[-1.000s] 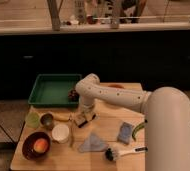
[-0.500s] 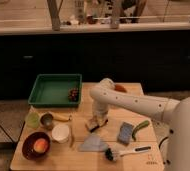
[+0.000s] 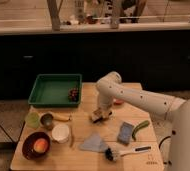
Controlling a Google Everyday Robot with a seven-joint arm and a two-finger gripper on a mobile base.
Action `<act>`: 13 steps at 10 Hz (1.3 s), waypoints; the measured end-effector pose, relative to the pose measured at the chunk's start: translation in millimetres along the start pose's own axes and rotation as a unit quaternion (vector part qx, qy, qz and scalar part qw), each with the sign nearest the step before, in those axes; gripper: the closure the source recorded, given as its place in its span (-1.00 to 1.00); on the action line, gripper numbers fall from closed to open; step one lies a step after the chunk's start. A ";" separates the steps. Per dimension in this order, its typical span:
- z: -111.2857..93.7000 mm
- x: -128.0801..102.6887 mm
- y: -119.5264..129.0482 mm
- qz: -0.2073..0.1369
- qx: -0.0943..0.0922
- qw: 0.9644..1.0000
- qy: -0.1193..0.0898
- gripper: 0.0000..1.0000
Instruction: Wipe table surface with eraser
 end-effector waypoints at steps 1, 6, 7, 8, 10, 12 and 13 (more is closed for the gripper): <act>0.1 -10.1 -6.4 -0.012 -0.001 1.000 0.000 1.00; 15.7 -80.9 -3.8 -0.107 -0.030 0.994 -0.002 1.00; 17.6 -81.8 1.6 -0.108 -0.036 0.993 -0.002 1.00; 18.0 -77.9 9.0 -0.106 -0.041 0.994 -0.002 1.00; 14.6 -54.5 28.2 -0.089 -0.045 0.995 0.001 1.00; 6.2 -17.0 44.7 -0.055 -0.043 0.998 0.009 1.00; 2.9 -2.5 43.3 -0.042 -0.039 0.998 0.012 1.00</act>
